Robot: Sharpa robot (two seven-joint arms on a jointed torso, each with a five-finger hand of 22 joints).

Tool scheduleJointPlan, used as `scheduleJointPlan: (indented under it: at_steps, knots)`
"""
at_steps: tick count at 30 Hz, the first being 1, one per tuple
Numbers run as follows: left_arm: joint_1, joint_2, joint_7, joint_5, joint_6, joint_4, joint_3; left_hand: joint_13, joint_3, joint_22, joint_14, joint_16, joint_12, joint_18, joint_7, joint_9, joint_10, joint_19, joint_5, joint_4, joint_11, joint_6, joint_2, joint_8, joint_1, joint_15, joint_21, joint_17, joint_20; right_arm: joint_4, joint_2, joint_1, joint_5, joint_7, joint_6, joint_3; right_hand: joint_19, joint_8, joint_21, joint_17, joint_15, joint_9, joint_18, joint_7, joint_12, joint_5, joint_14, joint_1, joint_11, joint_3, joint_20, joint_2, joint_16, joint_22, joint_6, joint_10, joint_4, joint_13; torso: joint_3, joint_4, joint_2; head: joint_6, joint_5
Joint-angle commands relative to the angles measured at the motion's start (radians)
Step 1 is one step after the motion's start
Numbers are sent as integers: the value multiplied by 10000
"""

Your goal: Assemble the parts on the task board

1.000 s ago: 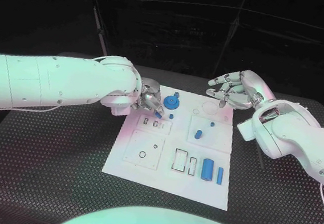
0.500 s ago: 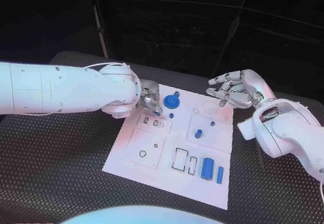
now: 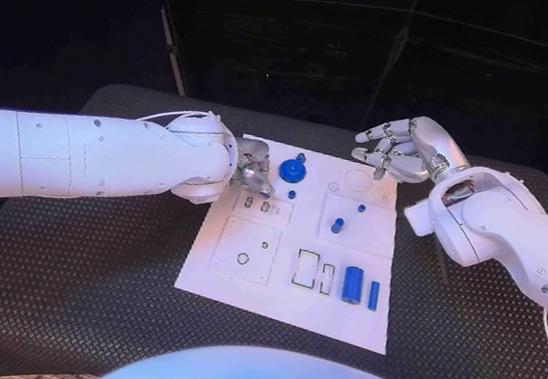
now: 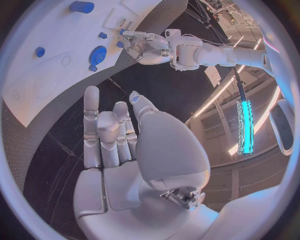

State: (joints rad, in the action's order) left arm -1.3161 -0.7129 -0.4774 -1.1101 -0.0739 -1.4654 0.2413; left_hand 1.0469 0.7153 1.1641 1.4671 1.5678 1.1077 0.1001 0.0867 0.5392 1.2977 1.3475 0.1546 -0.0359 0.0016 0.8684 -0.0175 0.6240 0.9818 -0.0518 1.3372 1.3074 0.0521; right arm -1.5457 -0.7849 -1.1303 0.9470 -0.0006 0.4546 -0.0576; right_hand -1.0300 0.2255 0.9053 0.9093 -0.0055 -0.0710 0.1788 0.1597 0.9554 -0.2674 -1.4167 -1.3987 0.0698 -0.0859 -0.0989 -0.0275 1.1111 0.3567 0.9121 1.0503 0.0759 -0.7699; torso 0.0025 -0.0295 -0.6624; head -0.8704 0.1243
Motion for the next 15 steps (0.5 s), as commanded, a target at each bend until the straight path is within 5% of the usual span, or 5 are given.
scheduleJointPlan:
  at_steps: [1,15]
  knots:
    - [2,-28,-56,-29,170,-63,-6,4,1155,7,1037,30,36,-144,-128,-4,131,77,11,-1080,-48,74,63,36,-13,-93,54,2634,-2,3,19,-20,-14,41,-42,-6,-70,68,-45,-5,-41,-3,56,-38,28,-48,-34,54,-29,2,-12,-62,-47,-12,-56,27,50,12,2,-3,2,-13,14]
    - [40,-33,-89,26,393,-108,-5,-22,1170,-2,1037,30,14,-142,-128,2,121,73,9,-1069,-49,69,64,44,-25,-94,48,2634,-4,47,41,-20,-15,43,-61,-5,-85,82,-60,7,-45,-4,56,-40,45,-123,-44,51,-34,-15,-8,-56,-53,-21,-52,40,59,15,-1,-11,-8,-22,-14]
